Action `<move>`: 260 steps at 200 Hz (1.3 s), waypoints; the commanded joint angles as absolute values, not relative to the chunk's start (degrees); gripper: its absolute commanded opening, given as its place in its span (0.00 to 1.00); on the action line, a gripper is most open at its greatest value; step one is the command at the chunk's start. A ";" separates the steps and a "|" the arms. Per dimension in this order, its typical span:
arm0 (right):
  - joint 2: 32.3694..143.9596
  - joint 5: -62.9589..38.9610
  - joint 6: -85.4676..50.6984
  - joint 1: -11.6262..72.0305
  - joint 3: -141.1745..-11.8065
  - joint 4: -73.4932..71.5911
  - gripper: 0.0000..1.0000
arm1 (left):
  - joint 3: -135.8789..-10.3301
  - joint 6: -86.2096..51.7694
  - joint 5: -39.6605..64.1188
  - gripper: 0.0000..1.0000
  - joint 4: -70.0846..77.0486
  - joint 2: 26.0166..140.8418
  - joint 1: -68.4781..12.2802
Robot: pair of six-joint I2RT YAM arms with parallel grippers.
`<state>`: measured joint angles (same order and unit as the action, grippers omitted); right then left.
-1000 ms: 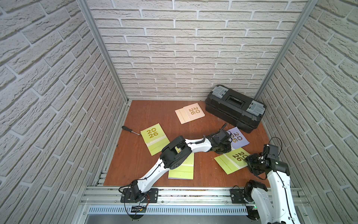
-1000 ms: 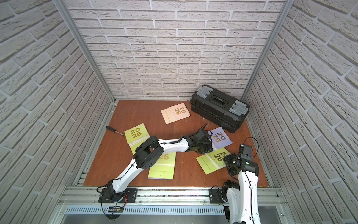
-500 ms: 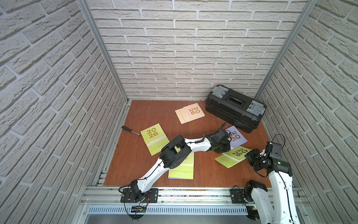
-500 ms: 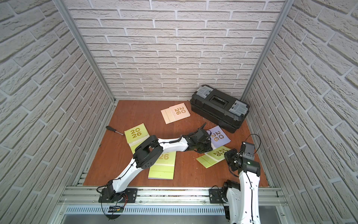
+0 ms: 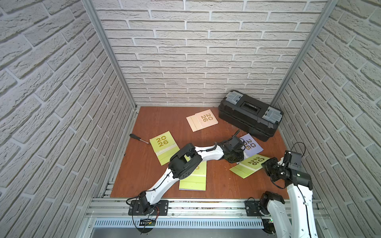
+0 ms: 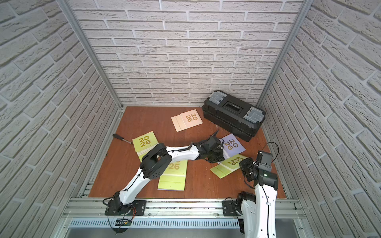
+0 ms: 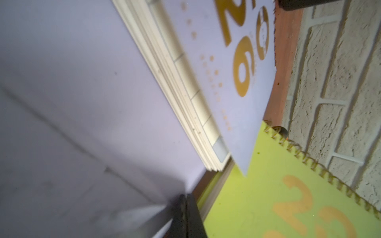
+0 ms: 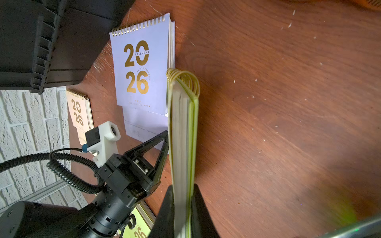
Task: Stack the calendars
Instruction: Pick up the calendar at the center of the board.
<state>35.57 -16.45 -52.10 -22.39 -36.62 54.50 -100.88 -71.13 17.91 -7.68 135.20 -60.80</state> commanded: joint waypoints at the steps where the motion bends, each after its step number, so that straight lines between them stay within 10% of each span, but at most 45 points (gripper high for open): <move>1: 33.61 -16.29 -52.35 -22.15 -38.67 54.22 0.03 | -100.11 -69.45 18.08 0.00 -9.60 131.31 -59.87; 175: 32.58 -22.42 -54.72 -18.76 -45.39 50.61 0.03 | -89.04 -65.31 12.28 0.00 -13.20 115.73 -53.94; 260: 40.76 -16.14 -60.48 2.27 -46.19 37.06 0.03 | -77.76 -62.11 8.30 0.00 -17.19 101.99 -47.63</move>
<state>39.20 -17.34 -57.80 -1.91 -44.49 47.29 -80.51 -64.05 10.85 -14.94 106.43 -49.06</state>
